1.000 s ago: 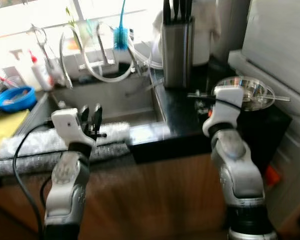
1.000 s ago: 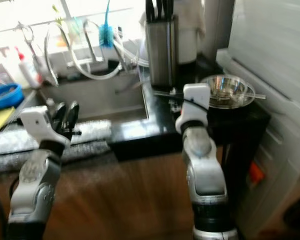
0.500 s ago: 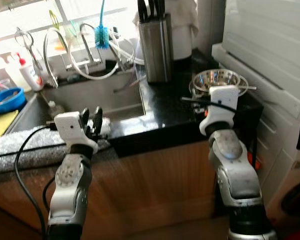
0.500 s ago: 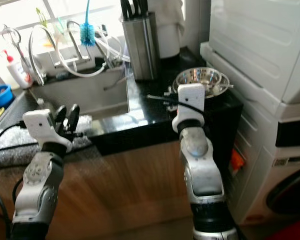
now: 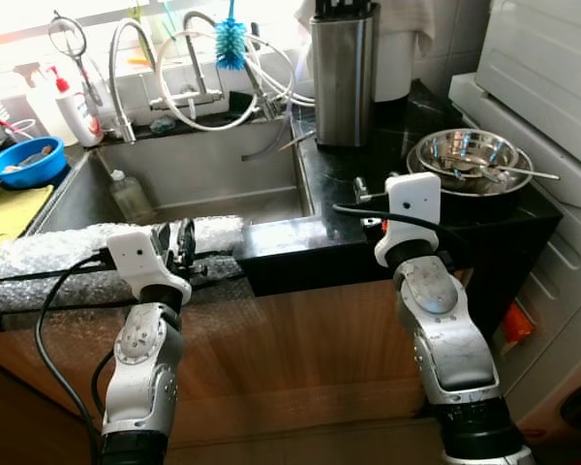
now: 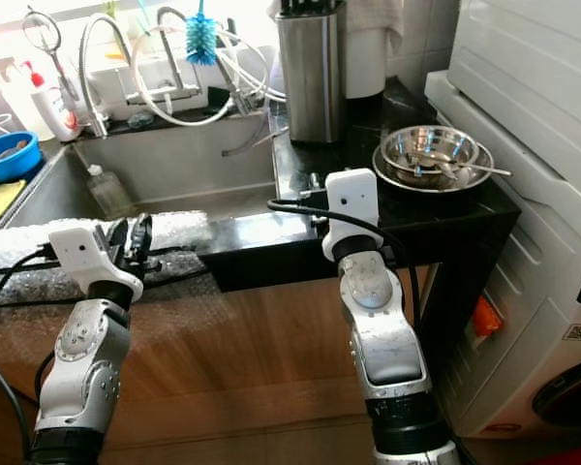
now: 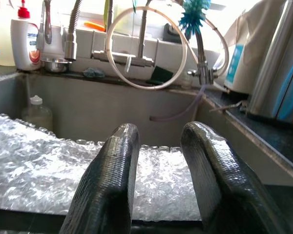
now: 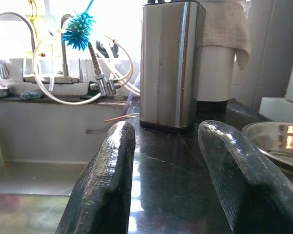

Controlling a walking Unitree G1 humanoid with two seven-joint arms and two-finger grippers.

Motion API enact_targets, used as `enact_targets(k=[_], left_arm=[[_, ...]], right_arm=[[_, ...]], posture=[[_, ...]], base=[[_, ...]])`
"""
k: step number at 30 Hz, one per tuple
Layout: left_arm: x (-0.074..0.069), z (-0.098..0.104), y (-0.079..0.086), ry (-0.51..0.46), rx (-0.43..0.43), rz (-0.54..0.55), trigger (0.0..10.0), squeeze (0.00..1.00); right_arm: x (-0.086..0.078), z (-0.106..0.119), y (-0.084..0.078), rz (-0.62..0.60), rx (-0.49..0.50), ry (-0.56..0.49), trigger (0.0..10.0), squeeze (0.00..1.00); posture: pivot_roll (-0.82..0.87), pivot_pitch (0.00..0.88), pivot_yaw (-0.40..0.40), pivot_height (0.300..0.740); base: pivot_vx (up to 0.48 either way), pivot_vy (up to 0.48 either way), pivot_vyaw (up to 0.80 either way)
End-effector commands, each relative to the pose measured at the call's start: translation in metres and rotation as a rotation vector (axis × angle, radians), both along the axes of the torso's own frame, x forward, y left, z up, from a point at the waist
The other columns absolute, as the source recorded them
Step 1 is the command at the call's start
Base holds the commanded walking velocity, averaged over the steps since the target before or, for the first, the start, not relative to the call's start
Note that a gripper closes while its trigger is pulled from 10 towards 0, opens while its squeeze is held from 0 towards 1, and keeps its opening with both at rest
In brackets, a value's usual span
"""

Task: Kitchen organization

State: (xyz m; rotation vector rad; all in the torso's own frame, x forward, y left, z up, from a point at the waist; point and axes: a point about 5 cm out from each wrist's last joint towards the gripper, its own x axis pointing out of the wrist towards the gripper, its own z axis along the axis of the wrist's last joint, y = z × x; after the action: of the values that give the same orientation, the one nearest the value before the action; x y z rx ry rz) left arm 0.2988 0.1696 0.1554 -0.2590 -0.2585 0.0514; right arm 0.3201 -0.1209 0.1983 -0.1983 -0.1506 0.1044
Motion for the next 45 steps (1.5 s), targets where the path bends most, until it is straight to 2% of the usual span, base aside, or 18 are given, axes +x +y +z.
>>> enact_targets(k=[1,6,15,25,33,39,45], left_arm=[[-0.001,-0.003,0.006,0.001,-0.014,0.031,10.0,0.00],[-0.001,-0.007,0.004,0.000,-0.014,0.051,10.0,0.00],[0.000,-0.008,-0.007,-0.013,0.012,0.036,10.0,0.00],[0.001,-0.006,-0.004,-0.022,0.026,0.024,10.0,0.00],[0.003,-0.007,-0.009,-0.017,0.017,0.004,10.0,0.00],[0.003,-0.008,-0.010,-0.014,0.024,-0.009,10.0,0.00],[0.005,-0.005,-0.013,-0.028,0.023,-0.023,10.0,0.00]], right_arm=[[-0.001,0.003,0.000,0.009,-0.001,-0.008,10.0,0.00],[-0.002,0.007,-0.006,0.022,-0.026,-0.018,10.0,0.00],[-0.003,0.008,-0.012,0.032,-0.042,-0.014,10.0,0.00],[0.000,0.006,-0.010,0.022,-0.022,-0.012,10.0,0.00],[-0.003,0.004,-0.011,0.014,-0.004,-0.018,10.0,0.00],[-0.003,0.003,-0.009,0.019,-0.027,-0.028,10.0,0.00],[-0.003,0.004,-0.009,0.016,-0.005,-0.040,10.0,0.00]], posture=[[-0.07,0.000,0.079,0.740],[-0.09,0.000,0.030,0.740],[-0.08,0.000,0.001,0.740],[-0.09,0.000,0.030,0.740],[-0.09,0.000,0.040,0.740],[-0.09,0.000,0.048,0.740],[-0.10,0.000,0.057,0.740]], base=[[0.000,0.000,0.00],[0.000,0.000,0.00],[0.000,0.000,0.00],[0.000,0.000,0.00],[0.000,0.000,0.00],[0.000,0.000,0.00],[0.257,0.000,0.38]])
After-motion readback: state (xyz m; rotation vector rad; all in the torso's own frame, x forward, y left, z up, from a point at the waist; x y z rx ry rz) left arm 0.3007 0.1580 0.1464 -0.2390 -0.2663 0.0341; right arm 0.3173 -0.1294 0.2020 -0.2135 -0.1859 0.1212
